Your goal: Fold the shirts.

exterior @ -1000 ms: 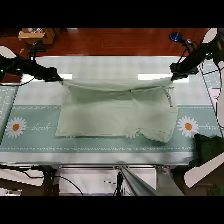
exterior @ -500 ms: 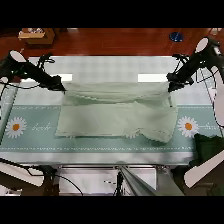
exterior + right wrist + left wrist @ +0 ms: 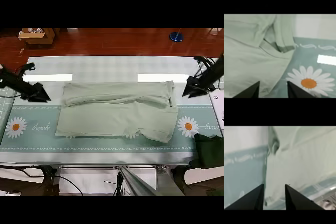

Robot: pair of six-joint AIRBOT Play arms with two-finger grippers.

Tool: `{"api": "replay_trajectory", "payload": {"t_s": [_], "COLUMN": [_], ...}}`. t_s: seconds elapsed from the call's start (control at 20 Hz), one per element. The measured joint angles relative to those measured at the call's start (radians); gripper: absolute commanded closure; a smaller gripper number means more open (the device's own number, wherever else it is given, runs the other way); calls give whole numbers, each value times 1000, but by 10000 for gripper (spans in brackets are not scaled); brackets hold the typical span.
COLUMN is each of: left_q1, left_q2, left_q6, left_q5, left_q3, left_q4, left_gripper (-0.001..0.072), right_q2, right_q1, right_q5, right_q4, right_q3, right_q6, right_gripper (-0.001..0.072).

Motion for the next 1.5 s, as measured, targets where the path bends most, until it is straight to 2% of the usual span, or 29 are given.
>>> {"api": "replay_trajectory", "payload": {"t_s": [0.2,0.25,0.3,0.35,0.6,0.9,0.95,1.05,1.1,1.15,1.3,1.5], "left_q1": [127,154,181,203,257,214,198,161,142,124,95,115], "left_q2": [192,234,269,293,342,324,315,293,280,268,243,233], "left_q6": [80,108,137,161,226,236,235,236,236,236,245,257], "left_q5": [60,78,98,109,173,249,257,315,335,347,333,290], "left_q3": [-352,-430,-501,-555,-695,-724,-726,-727,-728,-729,-729,-729], "left_q4": [-88,-101,-106,-113,-86,-89,-104,-146,-163,-171,-200,-212], "left_gripper": [364,340,189,121,122,130,188,447,601,682,683,683], "right_q2": [180,220,260,294,373,391,391,392,393,393,393,397], "right_q1": [-166,-200,-231,-256,-306,-316,-317,-317,-317,-317,-319,-319], "right_q5": [-123,-162,-207,-245,-332,-335,-332,-327,-321,-314,-296,-267], "right_q4": [115,151,187,225,327,371,376,385,389,393,389,298], "right_q3": [-363,-447,-528,-597,-769,-810,-812,-814,-814,-815,-816,-830], "right_q6": [-95,-127,-161,-192,-275,-301,-303,-305,-305,-306,-307,-288], "right_gripper": [239,239,239,239,239,239,239,239,239,238,222,222]}}
